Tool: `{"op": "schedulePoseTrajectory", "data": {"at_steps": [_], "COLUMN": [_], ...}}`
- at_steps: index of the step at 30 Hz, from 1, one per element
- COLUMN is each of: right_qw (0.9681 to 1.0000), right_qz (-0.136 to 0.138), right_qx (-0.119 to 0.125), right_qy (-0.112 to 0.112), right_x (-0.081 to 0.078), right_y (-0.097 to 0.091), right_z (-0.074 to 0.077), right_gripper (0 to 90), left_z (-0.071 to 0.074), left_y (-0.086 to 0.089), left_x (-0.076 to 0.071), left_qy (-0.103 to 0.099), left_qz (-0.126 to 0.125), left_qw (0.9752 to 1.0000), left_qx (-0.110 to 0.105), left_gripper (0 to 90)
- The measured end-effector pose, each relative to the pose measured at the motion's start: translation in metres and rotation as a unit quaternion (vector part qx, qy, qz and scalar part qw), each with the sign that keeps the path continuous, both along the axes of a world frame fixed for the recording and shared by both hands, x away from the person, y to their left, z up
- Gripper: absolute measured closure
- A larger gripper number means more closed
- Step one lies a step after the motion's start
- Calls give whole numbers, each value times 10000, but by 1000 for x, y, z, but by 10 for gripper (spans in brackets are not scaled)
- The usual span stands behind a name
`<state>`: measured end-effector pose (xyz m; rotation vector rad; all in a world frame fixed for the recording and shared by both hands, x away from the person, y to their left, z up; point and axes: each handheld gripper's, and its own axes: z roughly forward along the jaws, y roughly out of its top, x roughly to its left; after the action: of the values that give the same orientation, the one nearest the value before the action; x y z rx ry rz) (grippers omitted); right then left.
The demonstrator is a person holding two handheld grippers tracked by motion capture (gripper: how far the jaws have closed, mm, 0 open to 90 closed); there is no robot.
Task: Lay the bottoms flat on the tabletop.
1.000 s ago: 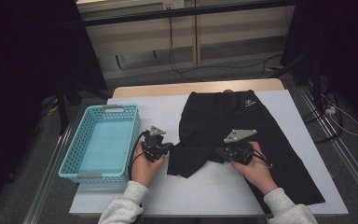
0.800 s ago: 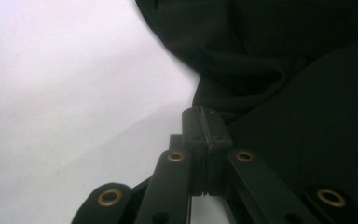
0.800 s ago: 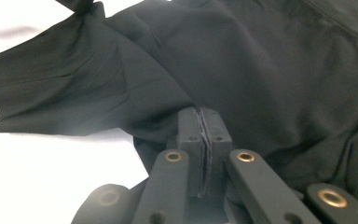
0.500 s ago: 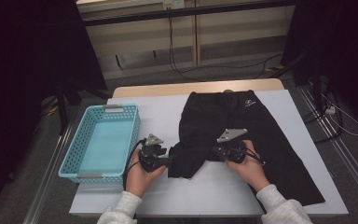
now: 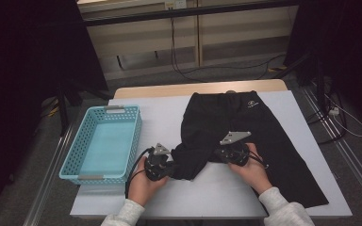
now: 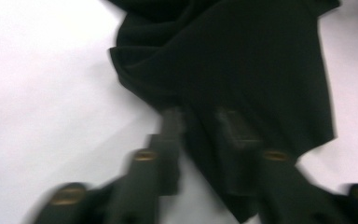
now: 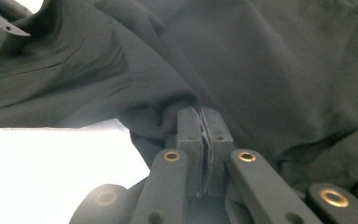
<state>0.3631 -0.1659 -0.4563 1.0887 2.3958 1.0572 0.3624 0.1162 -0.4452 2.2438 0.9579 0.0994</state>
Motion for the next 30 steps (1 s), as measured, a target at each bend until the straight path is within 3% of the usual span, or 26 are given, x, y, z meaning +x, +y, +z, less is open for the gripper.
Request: {"op": "schedulePoseTrajectory", "data": {"at_steps": [2,4,5,10,13,17,19,22,25,30], "right_qw": [10000,10000,9999,9992,9994,9989,9987,9987,9985,9980], "right_qz": [-15,26,29,-156,-169,-394,-481,-487,-473,-489], "right_qx": [22,72,109,367,313,246,162,-117,-178,-3], "right_qy": [2,45,74,53,-19,-14,-29,-116,-209,-398], "right_x": [-2,-4,-6,-8,-6,3,6,9,6,-2], "right_y": [-3,-6,-10,-26,-24,-18,-16,-11,-10,-13], "right_z": [0,1,3,7,8,6,4,0,3,14], "right_gripper": [885,886,886,886,886,887,881,858,763,689], "left_z": [5,11,15,22,22,18,15,8,3,2], "left_y": [-5,-6,-6,5,6,6,5,3,3,2], "left_x": [2,5,8,24,29,35,37,38,36,34], "left_qy": [47,43,-71,-352,-423,-489,-431,-357,-302,-318], "left_qz": [-84,-38,-11,453,613,772,809,807,756,728], "left_qw": [9999,9998,9998,9973,9958,9951,9952,9959,9966,9967], "left_qx": [63,-182,-198,-458,-534,-388,-338,-176,-112,-147], "left_gripper": [892,894,895,898,897,897,897,896,895,895]}}
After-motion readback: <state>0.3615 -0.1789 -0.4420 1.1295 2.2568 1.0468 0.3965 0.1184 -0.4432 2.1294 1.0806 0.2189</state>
